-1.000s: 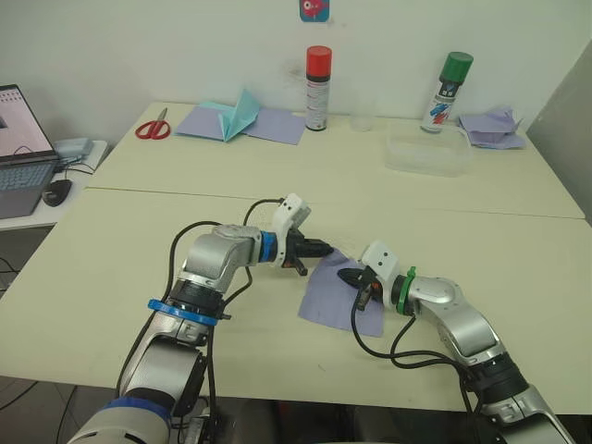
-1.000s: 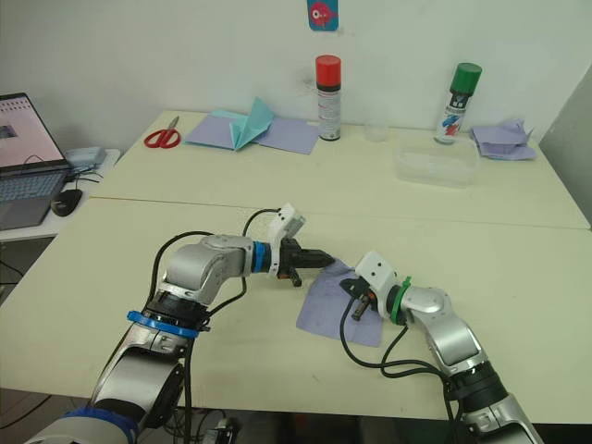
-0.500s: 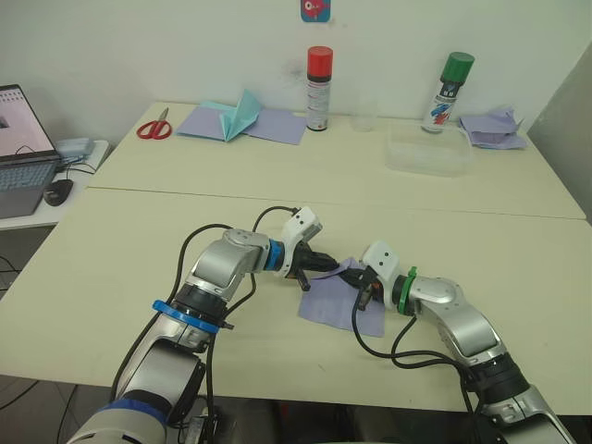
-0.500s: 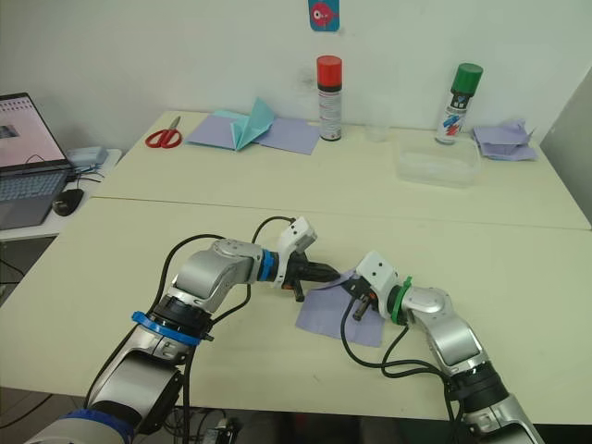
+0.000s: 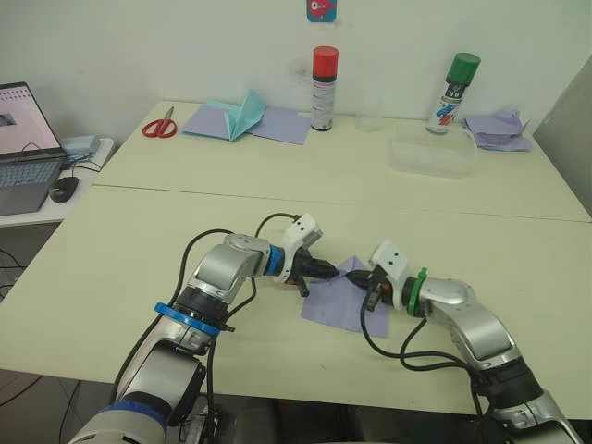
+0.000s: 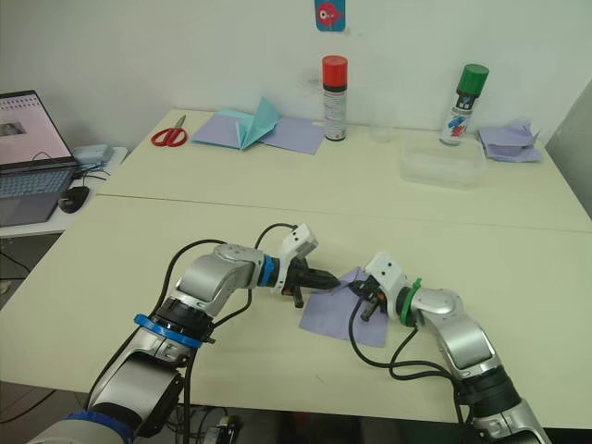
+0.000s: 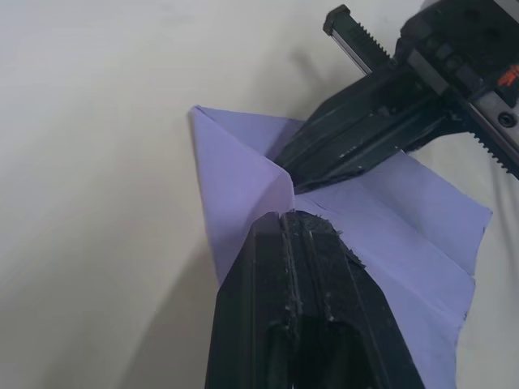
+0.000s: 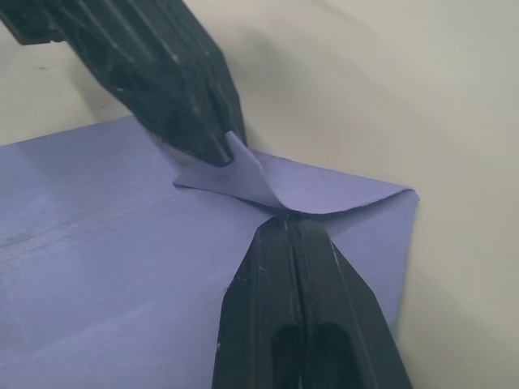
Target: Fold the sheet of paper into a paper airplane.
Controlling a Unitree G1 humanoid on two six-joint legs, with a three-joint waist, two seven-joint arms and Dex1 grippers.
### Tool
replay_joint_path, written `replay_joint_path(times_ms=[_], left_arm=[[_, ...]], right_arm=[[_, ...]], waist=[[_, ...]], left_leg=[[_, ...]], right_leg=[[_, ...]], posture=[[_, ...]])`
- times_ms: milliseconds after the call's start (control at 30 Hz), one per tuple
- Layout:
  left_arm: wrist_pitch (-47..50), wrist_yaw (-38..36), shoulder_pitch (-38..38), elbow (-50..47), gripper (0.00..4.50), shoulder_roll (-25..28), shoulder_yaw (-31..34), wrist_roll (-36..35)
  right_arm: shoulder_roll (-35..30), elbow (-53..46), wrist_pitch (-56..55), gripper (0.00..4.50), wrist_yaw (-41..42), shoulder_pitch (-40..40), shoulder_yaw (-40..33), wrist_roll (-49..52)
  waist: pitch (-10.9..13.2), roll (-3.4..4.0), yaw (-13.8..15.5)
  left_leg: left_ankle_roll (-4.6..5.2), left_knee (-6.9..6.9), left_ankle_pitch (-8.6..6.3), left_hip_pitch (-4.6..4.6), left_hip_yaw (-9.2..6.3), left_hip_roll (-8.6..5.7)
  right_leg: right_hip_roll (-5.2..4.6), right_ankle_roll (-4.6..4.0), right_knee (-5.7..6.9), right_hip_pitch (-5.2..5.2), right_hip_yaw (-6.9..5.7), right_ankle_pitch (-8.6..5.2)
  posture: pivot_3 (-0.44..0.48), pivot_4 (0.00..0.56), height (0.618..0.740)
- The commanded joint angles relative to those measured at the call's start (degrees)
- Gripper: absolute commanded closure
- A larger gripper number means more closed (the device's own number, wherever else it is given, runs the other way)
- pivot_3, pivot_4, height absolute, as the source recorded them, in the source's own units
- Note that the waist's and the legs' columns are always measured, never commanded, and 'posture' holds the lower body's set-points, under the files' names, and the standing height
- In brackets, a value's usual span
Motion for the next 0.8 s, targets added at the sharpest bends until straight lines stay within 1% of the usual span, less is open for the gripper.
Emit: replay_joint_path(times_ms=[33,300,500,600,800], left_arm=[[-1.6,0.1,0.1,0.1,4.47,-0.3,-1.0,1.3],[-3.0,1.0,0.3,2.5,4.47,-1.3,-1.3,3.0],[-3.4,1.0,0.1,3.3,4.47,-1.3,-1.4,3.5],[-3.5,1.0,0.1,3.4,4.47,-1.3,-1.4,3.5],[-4.0,1.0,0.0,3.8,4.47,-1.4,-1.6,3.8]], right_arm=[[-1.2,0.3,1.4,4.50,-1.0,0.8,-1.3,-0.3],[-1.0,0.6,2.0,4.50,-2.4,0.4,-2.3,0.1],[0.2,-0.4,0.6,4.50,-2.5,-1.1,-5.4,2.6],[1.4,0.7,-0.1,4.50,-3.2,-2.5,-6.3,3.0],[4.8,7.4,-1.8,4.50,-4.2,-6.0,-5.7,2.6]], waist=[[0.0,0.00,0.0],[0.0,0.00,0.0],[0.0,0.00,0.0],[0.0,0.02,-0.1],[0.0,0.04,-0.1]], left_leg=[[0.00,0.00,0.00,0.00,0.00,0.00],[0.01,0.02,0.00,0.00,0.00,0.00],[0.01,0.01,0.00,0.00,0.00,0.00],[0.01,0.00,0.00,0.00,0.00,-0.01],[0.01,0.00,0.00,0.00,0.00,0.00]], right_leg=[[0.00,0.00,0.00,0.00,0.00,0.00],[0.01,0.00,0.01,0.00,0.00,0.00],[0.01,0.00,0.01,0.00,0.01,0.00],[0.02,0.00,0.01,-0.01,0.00,0.00],[0.04,0.00,0.01,-0.01,0.00,0.00]], posture=[[0.000,0.150,0.740],[0.000,0.150,0.740],[0.000,0.150,0.740],[0.000,0.150,0.740],[0.000,0.150,0.740]])
